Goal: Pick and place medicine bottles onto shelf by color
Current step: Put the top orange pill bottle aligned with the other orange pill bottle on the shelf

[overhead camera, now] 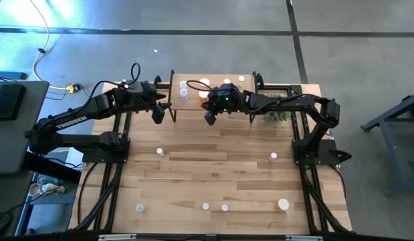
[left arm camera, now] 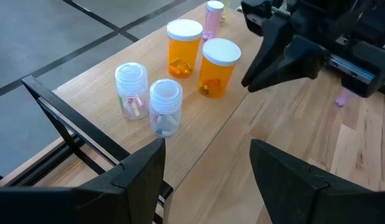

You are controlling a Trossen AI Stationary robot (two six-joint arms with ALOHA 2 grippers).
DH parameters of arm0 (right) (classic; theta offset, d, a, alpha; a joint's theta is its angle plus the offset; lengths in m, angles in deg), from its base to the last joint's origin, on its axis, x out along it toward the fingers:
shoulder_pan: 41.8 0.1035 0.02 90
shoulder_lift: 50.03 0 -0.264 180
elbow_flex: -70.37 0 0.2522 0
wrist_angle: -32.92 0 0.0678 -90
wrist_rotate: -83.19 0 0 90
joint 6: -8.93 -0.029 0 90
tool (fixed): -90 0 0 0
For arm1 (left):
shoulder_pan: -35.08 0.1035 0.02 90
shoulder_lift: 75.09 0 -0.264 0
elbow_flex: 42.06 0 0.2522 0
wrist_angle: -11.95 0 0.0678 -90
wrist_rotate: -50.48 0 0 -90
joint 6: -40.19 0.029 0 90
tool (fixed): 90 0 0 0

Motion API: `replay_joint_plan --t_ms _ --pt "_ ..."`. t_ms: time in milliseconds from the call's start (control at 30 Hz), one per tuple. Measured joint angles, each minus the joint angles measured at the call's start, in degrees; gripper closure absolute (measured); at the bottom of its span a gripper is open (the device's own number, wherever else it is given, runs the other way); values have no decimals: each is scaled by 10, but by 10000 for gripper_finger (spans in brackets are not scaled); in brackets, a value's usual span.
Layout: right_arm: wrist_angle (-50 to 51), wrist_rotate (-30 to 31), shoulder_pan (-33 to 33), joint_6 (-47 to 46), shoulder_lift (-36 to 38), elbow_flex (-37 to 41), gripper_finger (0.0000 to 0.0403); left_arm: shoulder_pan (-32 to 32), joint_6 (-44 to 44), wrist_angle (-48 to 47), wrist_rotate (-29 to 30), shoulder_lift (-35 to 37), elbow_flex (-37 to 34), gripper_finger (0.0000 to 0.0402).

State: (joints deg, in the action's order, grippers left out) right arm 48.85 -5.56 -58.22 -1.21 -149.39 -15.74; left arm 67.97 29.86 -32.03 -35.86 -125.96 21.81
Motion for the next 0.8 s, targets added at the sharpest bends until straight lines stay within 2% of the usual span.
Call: replay_joint_plan --t_ms 800 --pt "-8 15 -32 12 -13 0 369 0 0 0 0 0 0 177"
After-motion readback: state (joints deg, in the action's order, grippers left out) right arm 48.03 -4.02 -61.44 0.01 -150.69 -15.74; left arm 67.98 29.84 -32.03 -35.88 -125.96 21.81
